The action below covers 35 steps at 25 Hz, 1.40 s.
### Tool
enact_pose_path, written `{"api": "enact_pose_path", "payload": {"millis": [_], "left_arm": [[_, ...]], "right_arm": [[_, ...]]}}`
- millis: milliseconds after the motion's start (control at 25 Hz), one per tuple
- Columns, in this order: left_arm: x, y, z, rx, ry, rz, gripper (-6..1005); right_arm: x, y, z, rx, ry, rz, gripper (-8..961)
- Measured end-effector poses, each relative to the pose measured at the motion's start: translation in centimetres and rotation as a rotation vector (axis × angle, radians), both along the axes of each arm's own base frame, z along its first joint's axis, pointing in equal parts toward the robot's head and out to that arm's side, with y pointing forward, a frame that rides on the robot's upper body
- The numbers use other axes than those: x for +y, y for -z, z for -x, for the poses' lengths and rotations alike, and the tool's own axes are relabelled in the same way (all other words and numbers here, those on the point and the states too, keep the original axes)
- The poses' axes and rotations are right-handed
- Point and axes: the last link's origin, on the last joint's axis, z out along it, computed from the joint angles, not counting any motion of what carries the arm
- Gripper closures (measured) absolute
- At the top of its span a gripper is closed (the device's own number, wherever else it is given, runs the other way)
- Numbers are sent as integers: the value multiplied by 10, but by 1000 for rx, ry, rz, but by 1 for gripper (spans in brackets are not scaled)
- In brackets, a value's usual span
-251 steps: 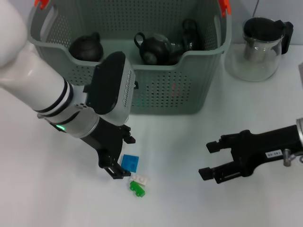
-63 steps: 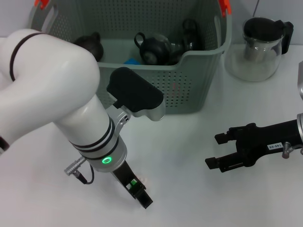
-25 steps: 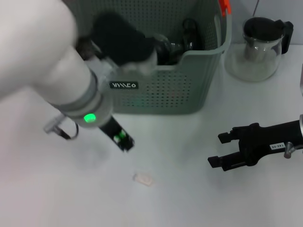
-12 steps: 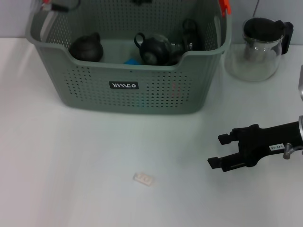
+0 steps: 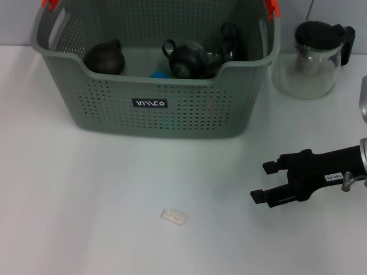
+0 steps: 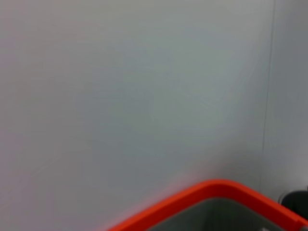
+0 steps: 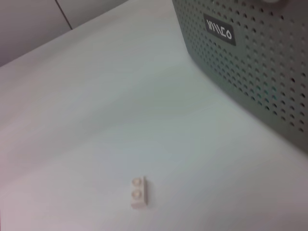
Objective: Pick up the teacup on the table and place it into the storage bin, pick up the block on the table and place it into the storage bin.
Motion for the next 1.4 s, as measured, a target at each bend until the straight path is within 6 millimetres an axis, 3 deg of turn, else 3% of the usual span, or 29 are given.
{"api": "enact_pose_path", "payload": {"millis": [160, 280, 360, 480, 600, 920, 1400], "left_arm": [[-14, -8, -4, -19, 38, 6, 359], [-53, -1, -10, -22, 178, 134, 250], [-85, 12, -14, -1, 318, 271, 47], [-126, 35, -6, 81, 469, 469, 47], [-147, 56, 10, 181, 479, 629, 48], [-140, 90, 63, 300, 269, 813, 47], [-126, 125, 106, 483, 261, 834, 48]], "right_arm": [[1, -1, 0, 0, -2, -3, 26], [2, -1, 1, 1, -2, -6, 26], [3, -1, 2, 1, -4, -7, 26], [4, -1, 3, -7, -5, -9, 26], [6, 0, 4, -14, -4, -10, 26], [6, 2, 6, -11, -6, -6, 26], [4, 6, 9, -5, -11, 10, 26]]}}
